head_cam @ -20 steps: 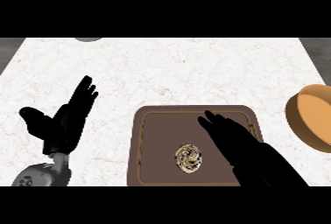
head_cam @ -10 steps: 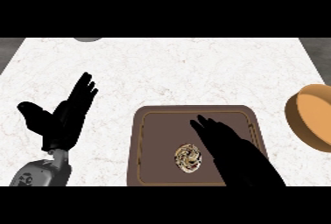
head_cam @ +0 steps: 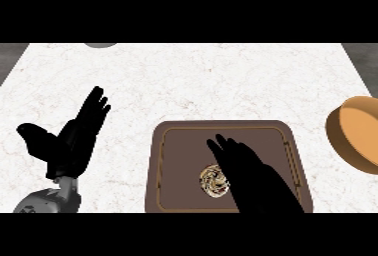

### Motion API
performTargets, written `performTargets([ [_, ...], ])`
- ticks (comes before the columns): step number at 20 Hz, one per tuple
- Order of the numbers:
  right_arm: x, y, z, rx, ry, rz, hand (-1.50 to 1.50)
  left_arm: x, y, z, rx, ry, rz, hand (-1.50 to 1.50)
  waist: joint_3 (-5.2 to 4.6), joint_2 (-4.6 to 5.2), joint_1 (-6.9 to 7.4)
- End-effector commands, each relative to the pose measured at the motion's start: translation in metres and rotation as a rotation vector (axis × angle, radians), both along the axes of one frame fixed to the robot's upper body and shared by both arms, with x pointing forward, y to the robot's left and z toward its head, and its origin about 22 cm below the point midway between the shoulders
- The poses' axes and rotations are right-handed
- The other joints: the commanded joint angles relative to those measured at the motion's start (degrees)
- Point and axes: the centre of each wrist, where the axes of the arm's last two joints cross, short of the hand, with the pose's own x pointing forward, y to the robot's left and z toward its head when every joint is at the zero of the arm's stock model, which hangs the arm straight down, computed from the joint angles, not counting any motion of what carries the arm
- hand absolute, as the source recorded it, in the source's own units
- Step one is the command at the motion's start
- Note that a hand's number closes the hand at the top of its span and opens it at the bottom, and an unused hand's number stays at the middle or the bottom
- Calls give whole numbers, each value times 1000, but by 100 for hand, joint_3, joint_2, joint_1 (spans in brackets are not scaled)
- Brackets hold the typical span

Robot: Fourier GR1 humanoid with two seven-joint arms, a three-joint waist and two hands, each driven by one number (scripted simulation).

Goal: Pick the cupcake from the tray and place it in the pot

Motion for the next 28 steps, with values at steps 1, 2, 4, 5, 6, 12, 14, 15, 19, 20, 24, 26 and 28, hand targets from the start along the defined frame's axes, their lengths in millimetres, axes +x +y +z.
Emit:
performTargets([
  [1,-6,11,0,-55,42,-73,-150,10,0,-4,6,-10,-14,0,0,6,-23],
  [2,-7,18,-7,-70,48,-59,-150,13,14,3,-6,13,-14,0,0,6,-17],
  [4,-6,21,-9,-59,62,-97,-150,3,14,1,9,19,-6,0,0,1,-3],
  [5,-3,26,-6,-70,75,-101,-150,4,6,2,9,8,3,0,0,1,-2],
  [6,3,24,-7,-78,70,-119,-150,1,-12,-5,-4,-8,2,0,0,3,-6],
  [12,25,29,-40,-172,111,-168,-150,11,0,14,5,-7,-13,0,2,10,1],
  [14,14,35,-44,-165,109,-166,-150,14,15,-14,2,-3,-1,0,-2,15,-30],
  [15,13,36,-21,-165,106,-170,-150,12,8,8,1,-3,-22,0,0,3,-8],
  [19,24,33,-56,-202,124,-139,-150,-15,15,-4,16,-16,-5,0,2,-1,31],
  [20,40,32,-64,-207,127,-136,-150,8,-9,-7,4,-4,-10,0,2,13,0],
  [24,27,36,-76,-288,179,-167,-150,-6,4,-5,14,12,-1,0,2,-2,8],
  [26,34,43,-65,-312,190,-161,-150,5,21,3,8,7,4,0,0,5,11],
  [28,43,39,-61,-323,178,-159,-150,23,-1,-4,3,4,4,0,0,12,-28],
])
